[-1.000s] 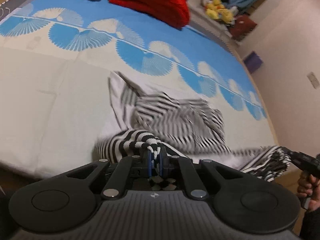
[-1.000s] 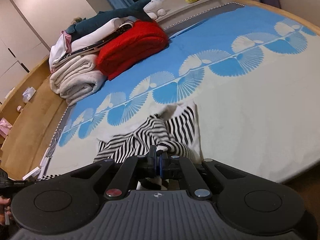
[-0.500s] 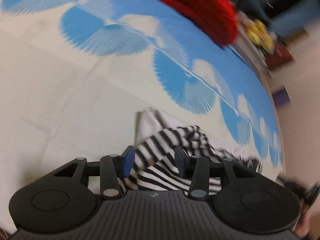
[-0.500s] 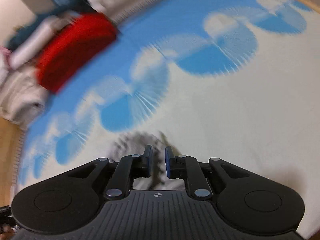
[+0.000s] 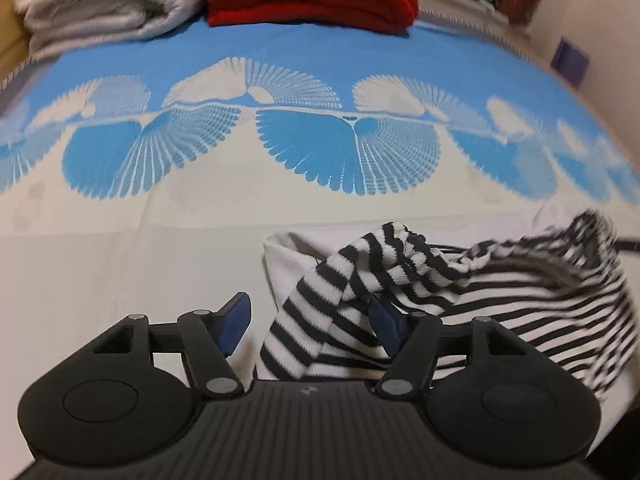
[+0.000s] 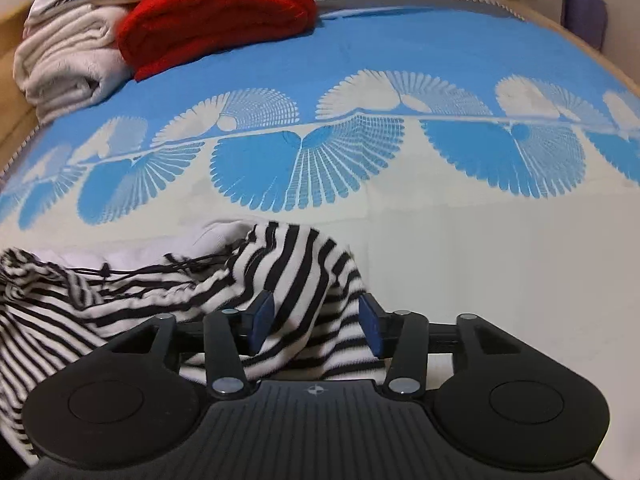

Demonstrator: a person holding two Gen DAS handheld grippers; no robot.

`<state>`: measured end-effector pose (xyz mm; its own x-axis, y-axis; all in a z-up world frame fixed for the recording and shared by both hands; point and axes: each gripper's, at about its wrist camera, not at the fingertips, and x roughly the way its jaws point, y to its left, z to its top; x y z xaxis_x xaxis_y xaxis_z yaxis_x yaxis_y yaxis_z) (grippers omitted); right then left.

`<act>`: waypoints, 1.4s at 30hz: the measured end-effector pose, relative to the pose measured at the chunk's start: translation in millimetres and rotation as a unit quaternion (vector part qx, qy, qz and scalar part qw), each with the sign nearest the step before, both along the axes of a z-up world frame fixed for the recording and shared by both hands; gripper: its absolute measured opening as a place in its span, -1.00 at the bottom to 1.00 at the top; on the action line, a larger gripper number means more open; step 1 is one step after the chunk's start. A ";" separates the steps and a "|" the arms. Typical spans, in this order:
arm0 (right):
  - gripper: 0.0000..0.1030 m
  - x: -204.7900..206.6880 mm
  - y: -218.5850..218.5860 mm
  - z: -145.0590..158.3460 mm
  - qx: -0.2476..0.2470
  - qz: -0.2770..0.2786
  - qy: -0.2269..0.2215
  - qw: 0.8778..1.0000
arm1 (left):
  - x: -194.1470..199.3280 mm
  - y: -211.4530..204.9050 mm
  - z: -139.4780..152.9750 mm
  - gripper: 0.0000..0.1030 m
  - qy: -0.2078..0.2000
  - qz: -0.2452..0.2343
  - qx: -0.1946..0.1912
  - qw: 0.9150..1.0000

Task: Fold small clothes
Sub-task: 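Smooth the folded striped bundle with both grippers open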

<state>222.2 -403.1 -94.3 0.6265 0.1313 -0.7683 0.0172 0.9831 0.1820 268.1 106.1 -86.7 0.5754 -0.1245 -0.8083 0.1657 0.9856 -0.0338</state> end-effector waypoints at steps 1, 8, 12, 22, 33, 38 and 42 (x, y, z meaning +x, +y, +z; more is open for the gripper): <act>0.01 4.0 3.3 -2.5 -0.012 0.005 0.001 1.000 | 1.2 -3.6 -0.7 0.35 -0.003 -0.006 0.006 1.000; 0.02 27.7 29.5 -14.7 -0.063 0.067 -0.003 0.996 | 14.7 -21.2 -7.2 0.16 -0.024 -0.030 0.034 0.999; -0.64 36.9 46.6 -16.8 -0.096 0.105 -0.009 0.990 | 20.2 -19.7 -7.5 -0.94 -0.027 -0.045 0.028 0.998; -0.99 53.2 24.9 32.2 0.013 -0.027 -0.133 0.991 | 46.0 9.8 5.6 -0.94 -0.087 0.051 0.005 0.995; -0.56 98.1 50.8 -21.4 -0.043 -0.052 -0.013 0.998 | 78.5 24.0 -53.7 -0.17 0.089 0.099 -0.031 0.991; -0.33 83.5 33.5 -21.9 -0.003 -0.071 0.024 0.997 | 52.5 52.6 -23.7 0.01 0.035 0.140 -0.077 0.987; -0.06 39.0 0.4 8.0 0.068 -0.074 -0.022 0.995 | 19.5 67.7 -11.7 0.11 0.047 0.133 -0.089 0.986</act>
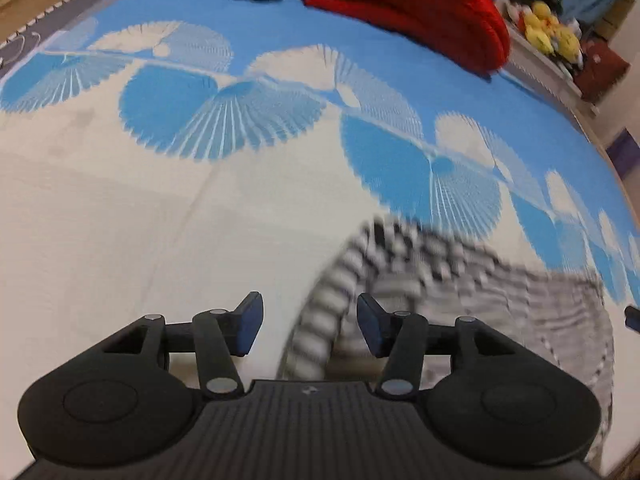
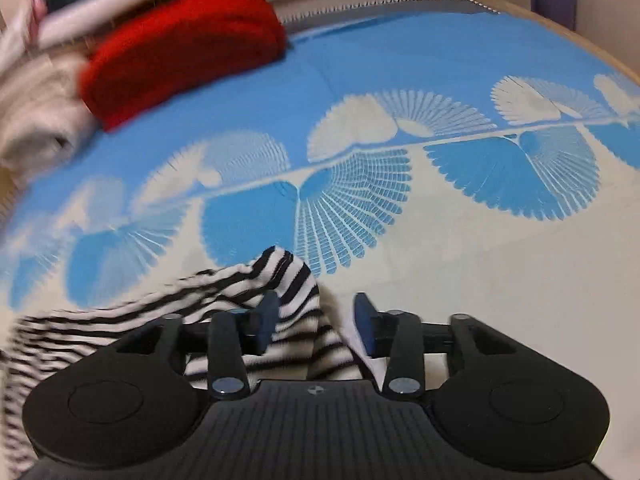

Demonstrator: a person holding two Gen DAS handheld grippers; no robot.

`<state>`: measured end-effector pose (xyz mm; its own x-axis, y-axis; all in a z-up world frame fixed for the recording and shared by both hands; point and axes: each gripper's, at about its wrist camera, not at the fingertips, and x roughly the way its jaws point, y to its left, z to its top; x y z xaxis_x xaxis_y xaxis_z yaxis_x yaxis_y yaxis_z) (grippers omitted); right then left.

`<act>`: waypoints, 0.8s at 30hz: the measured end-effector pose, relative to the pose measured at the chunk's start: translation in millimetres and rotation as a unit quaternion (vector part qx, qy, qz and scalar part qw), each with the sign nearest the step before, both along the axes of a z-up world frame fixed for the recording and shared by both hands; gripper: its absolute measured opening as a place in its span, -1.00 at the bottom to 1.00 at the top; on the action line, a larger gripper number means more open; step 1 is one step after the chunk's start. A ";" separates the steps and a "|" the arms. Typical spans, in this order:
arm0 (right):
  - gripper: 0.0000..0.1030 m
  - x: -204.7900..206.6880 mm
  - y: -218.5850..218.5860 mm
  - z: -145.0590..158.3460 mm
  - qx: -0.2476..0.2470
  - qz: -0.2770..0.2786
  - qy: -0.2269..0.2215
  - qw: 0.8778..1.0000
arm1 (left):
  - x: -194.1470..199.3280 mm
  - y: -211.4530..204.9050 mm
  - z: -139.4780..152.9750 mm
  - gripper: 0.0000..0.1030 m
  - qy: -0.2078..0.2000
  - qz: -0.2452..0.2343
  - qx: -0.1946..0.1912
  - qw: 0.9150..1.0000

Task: Fold small clothes
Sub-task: 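Smooth the folded striped bundle with both grippers open, then grasp the edge of the folded bundle with both grippers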

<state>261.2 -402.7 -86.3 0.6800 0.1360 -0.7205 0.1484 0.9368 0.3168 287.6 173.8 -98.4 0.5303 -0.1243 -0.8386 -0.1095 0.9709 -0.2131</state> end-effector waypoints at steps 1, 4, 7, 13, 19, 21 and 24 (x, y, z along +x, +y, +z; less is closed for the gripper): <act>-0.06 -12.0 -6.6 3.3 0.015 0.004 0.003 1.000 | -7.9 0.2 1.3 0.11 0.011 -0.015 0.001 1.000; -0.06 -50.9 -19.8 7.3 0.037 0.039 0.033 0.998 | -36.5 -1.9 12.5 0.07 0.022 -0.047 0.008 0.999; -0.06 -83.4 -19.7 3.7 0.030 0.077 0.060 0.995 | -61.8 0.8 12.2 0.01 0.030 -0.057 -0.007 0.998; -0.06 -102.8 -4.5 -21.4 -0.009 0.101 0.129 0.986 | -65.9 3.9 -26.1 -0.15 0.115 -0.033 -0.013 0.993; -0.06 -99.7 2.9 -30.0 -0.015 0.114 0.148 0.982 | -60.2 -10.7 -40.9 -0.15 0.149 -0.044 0.002 0.988; -0.06 -97.3 4.9 -32.3 -0.022 0.120 0.155 0.980 | -58.9 -14.7 -43.8 -0.15 0.153 -0.050 0.007 0.987; -0.07 -91.9 12.7 -37.8 -0.037 0.133 0.163 0.977 | -59.4 -23.6 -46.1 -0.15 0.155 -0.068 0.017 0.985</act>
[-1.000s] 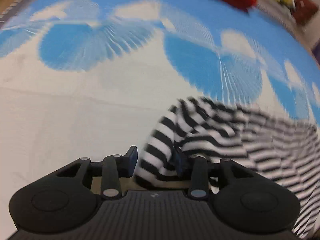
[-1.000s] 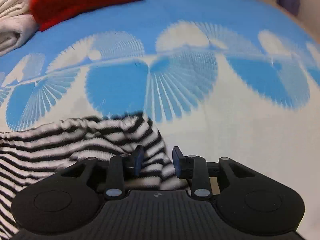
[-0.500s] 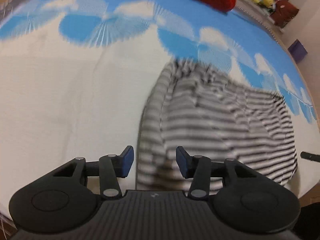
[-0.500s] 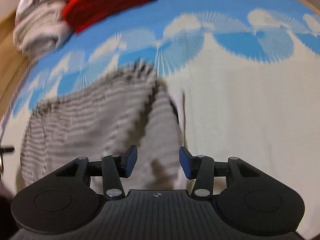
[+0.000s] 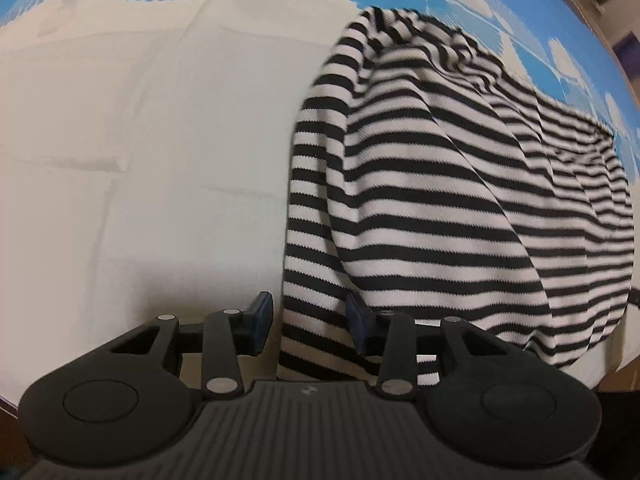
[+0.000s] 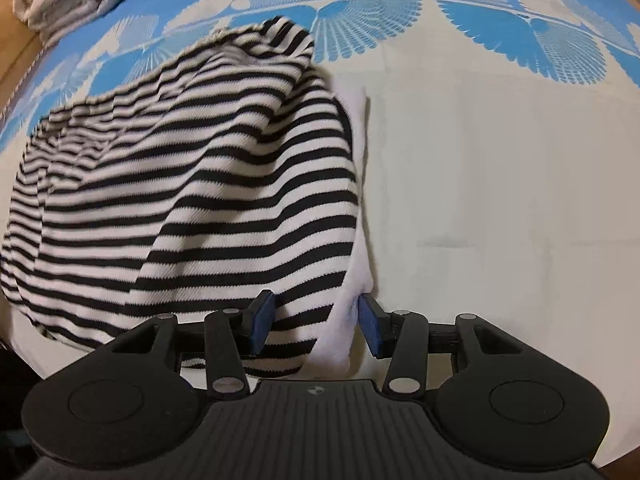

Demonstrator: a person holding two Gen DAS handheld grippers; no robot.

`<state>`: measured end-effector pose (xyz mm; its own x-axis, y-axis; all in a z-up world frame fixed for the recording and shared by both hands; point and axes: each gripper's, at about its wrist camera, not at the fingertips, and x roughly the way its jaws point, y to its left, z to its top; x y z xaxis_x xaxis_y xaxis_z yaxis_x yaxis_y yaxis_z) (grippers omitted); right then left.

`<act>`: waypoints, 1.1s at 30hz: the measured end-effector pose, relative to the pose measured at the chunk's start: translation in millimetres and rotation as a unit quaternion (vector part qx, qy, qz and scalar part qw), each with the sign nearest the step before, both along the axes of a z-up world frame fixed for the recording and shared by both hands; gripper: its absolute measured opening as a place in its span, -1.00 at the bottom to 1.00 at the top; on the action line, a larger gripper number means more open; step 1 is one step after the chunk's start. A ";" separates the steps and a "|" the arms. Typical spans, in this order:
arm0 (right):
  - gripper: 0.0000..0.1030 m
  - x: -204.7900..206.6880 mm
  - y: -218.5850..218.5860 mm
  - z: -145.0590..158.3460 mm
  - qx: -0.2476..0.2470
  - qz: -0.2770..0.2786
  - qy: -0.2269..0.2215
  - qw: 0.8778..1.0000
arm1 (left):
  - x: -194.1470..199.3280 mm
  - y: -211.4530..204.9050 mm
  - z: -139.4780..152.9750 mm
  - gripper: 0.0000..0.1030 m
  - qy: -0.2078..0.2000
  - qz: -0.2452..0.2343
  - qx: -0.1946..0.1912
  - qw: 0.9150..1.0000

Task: Fold small clothes
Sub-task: 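Grasp the edge of the folded bundle with both grippers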

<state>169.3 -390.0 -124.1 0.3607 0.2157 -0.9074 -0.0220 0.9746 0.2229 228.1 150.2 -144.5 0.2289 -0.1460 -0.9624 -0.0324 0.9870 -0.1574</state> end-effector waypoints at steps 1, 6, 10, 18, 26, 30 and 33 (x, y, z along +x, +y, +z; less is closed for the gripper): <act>-0.07 -0.4 2.0 -0.4 -0.003 0.006 0.000 1.000 | -1.2 -1.9 -0.4 -0.16 0.000 -0.006 0.000 1.000; -0.74 -3.0 0.2 4.1 0.002 0.015 -0.017 1.000 | -3.1 -3.7 4.5 -0.97 -0.024 -0.036 -0.012 0.999; -0.79 -15.0 -29.5 39.9 0.106 -0.025 -0.098 0.989 | -16.6 14.6 41.5 -0.98 -0.115 -0.013 -0.065 0.991; -0.80 -20.1 -45.3 4.6 0.047 -0.039 0.011 0.998 | -15.1 30.1 11.2 -0.99 -0.037 -0.011 0.017 0.999; -0.69 -18.1 -40.3 9.7 0.016 -0.044 0.005 0.999 | -6.6 12.7 17.0 -0.71 -0.050 -0.018 0.068 0.996; -0.67 -26.4 -42.3 29.6 -0.032 -0.073 -0.064 0.995 | -11.5 10.5 50.0 -0.64 -0.152 -0.008 0.015 0.988; -0.58 -31.1 -53.2 45.2 0.034 -0.082 -0.120 0.989 | -11.6 -9.3 56.1 -0.65 -0.174 -0.067 -0.047 0.981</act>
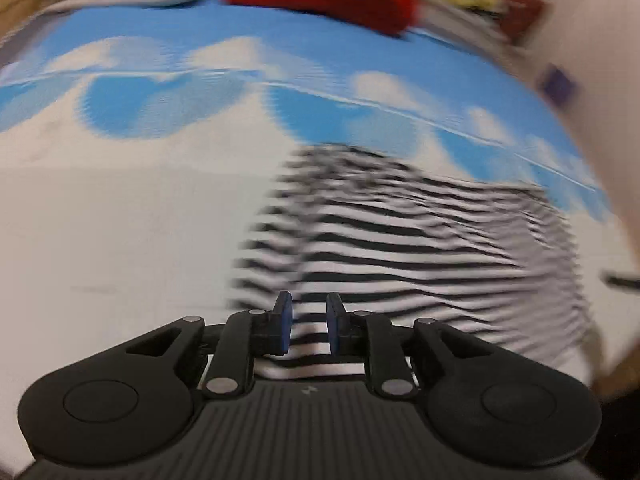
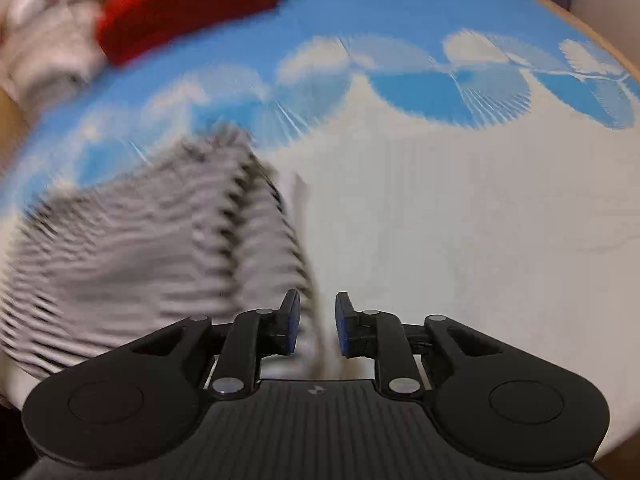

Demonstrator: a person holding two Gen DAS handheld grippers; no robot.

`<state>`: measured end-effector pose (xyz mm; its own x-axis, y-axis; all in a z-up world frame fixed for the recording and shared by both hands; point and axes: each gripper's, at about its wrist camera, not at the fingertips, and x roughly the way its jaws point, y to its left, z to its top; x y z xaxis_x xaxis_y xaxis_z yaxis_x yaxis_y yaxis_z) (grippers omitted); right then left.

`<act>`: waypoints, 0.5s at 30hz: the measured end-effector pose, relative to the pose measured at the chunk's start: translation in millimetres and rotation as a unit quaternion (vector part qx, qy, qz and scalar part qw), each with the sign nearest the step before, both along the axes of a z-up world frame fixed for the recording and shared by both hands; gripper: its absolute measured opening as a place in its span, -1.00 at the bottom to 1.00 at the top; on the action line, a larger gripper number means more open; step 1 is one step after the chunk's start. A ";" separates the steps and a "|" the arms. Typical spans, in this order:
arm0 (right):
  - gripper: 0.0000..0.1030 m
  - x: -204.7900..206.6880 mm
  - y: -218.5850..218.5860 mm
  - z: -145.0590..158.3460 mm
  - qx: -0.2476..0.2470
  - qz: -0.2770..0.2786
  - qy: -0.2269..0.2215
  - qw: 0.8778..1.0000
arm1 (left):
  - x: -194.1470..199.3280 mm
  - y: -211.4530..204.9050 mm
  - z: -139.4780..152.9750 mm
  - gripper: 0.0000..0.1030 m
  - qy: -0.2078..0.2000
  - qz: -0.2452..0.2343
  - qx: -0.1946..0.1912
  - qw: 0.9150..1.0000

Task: Fold small clothes
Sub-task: 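Grasp the edge of the folded bundle with both grippers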

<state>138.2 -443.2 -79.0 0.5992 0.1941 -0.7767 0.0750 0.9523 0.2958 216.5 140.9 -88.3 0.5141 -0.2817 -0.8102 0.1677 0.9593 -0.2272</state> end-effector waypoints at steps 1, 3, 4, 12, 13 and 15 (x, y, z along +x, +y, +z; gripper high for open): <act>-0.58 -0.4 1.9 3.0 0.019 0.013 -0.017 1.000 | 1.2 -11.5 -3.9 -0.64 0.009 -0.034 -0.001 0.999; -0.58 2.7 14.8 1.0 0.043 0.061 -0.022 0.997 | 2.6 -35.8 -19.2 -0.63 0.043 -0.096 0.029 0.994; -0.58 5.9 25.5 -3.9 0.043 0.090 -0.011 0.995 | 3.2 -47.5 -30.5 -0.61 0.065 -0.119 0.059 0.989; -0.57 35.1 69.8 -48.1 -0.074 0.176 0.106 0.976 | 24.1 -41.9 -36.4 -0.51 0.100 -0.065 0.050 0.992; -0.57 38.6 63.6 -39.5 -0.056 0.156 0.089 0.982 | 25.6 -33.1 -28.4 -0.49 0.083 -0.050 0.025 0.995; -0.54 43.2 53.3 -23.0 -0.020 0.134 0.041 0.990 | 31.0 -16.8 -12.8 -0.47 0.041 -0.011 -0.019 0.999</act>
<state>181.4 -389.9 -102.0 0.4654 0.3047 -0.8310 -0.1591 0.9524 0.2601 247.5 124.1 -101.1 0.4391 -0.3240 -0.8380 0.1680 0.9459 -0.2777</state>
